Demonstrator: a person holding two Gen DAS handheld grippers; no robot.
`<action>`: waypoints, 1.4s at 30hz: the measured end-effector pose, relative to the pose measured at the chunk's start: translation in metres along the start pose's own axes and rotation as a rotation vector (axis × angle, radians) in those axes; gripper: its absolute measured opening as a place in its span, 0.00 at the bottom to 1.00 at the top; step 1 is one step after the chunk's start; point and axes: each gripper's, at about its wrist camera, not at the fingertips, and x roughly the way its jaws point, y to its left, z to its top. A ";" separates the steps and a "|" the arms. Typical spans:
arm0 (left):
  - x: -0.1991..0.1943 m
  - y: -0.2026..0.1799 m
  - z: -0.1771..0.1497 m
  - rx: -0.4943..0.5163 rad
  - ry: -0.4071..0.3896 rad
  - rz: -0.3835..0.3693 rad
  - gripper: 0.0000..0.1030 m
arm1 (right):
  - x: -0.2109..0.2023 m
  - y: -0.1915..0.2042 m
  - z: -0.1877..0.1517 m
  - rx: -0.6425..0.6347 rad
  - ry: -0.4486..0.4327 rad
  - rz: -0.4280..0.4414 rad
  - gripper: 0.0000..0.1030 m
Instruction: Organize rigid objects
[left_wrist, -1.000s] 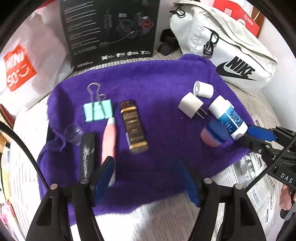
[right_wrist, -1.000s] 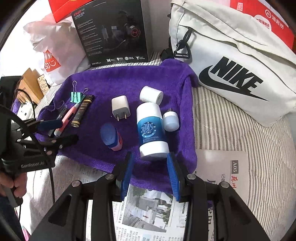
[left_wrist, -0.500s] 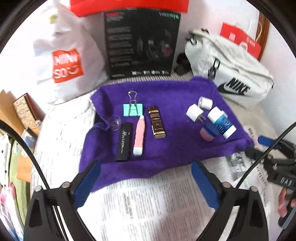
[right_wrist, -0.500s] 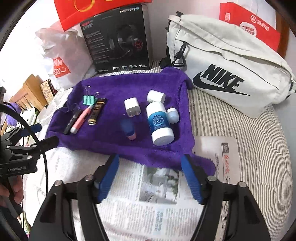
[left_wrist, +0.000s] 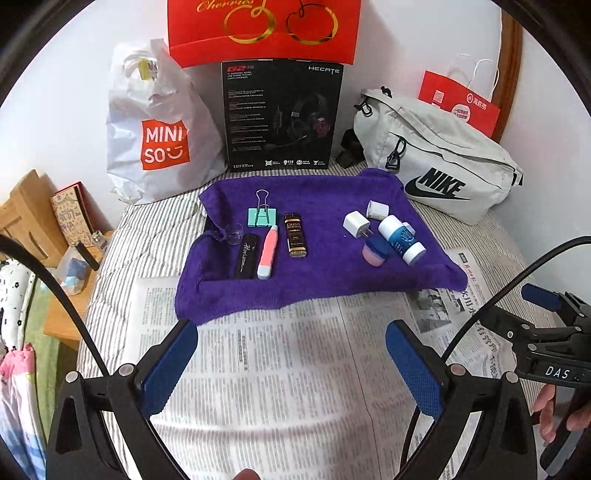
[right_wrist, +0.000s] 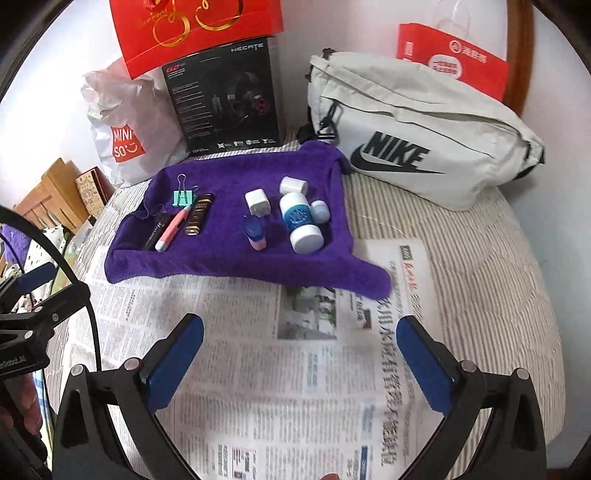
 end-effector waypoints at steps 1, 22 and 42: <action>-0.004 -0.001 -0.003 -0.005 -0.001 0.002 1.00 | -0.003 -0.001 -0.002 0.002 0.002 -0.005 1.00; -0.038 -0.011 -0.017 -0.007 -0.013 0.027 1.00 | -0.033 -0.006 -0.020 0.014 0.006 -0.024 1.00; -0.047 -0.014 -0.016 0.005 -0.018 0.031 1.00 | -0.034 -0.006 -0.025 0.014 0.010 -0.022 1.00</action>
